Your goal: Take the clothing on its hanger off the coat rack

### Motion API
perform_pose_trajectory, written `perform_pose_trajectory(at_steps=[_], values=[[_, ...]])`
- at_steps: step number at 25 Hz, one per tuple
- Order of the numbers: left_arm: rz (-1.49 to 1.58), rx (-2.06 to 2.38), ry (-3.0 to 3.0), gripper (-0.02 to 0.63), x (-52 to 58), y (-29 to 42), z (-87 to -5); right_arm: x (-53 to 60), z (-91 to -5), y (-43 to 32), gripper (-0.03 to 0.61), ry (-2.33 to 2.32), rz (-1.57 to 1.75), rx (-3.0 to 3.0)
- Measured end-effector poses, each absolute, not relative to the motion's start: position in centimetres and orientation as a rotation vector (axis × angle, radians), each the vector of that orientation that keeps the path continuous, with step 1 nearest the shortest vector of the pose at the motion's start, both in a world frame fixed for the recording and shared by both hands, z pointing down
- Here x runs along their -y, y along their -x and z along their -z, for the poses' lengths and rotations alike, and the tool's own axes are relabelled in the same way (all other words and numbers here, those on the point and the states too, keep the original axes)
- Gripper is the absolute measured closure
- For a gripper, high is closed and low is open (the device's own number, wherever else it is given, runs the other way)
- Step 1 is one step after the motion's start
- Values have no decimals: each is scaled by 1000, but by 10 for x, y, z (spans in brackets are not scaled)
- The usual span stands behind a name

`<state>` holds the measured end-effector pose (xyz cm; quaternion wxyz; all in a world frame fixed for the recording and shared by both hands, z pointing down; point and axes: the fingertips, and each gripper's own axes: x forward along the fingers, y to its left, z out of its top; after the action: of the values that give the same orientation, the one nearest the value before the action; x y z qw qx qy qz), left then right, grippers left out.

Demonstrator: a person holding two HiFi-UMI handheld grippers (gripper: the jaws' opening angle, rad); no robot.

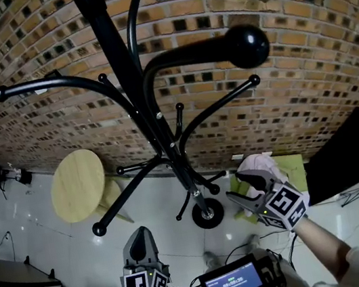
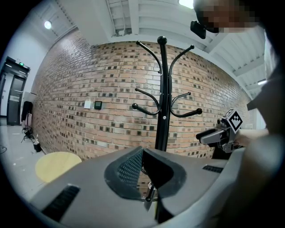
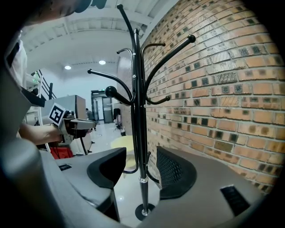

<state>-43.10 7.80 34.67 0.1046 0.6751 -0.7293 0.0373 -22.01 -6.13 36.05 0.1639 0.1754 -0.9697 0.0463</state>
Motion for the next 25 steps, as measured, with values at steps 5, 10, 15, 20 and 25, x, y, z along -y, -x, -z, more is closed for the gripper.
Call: perform_pose_trajectory(at_steps=[5, 10, 15, 20, 25], values=[[-115, 2145, -1986, 600, -69, 430, -348, 67, -367, 219, 374, -496, -141, 2755], [-111, 2135, -1987, 600, -61, 430, -353, 74, -374, 220, 379, -506, -141, 2753], [-108, 2135, -1986, 600, -54, 430, -355, 77, -373, 221, 390, -500, -112, 2733], [-112, 2122, -2002, 600, -47, 426, -354, 77, -368, 224, 402, -502, -81, 2750], [-112, 2095, -2030, 600, -38, 420, -355, 78, -368, 219, 402, -520, -76, 2745]])
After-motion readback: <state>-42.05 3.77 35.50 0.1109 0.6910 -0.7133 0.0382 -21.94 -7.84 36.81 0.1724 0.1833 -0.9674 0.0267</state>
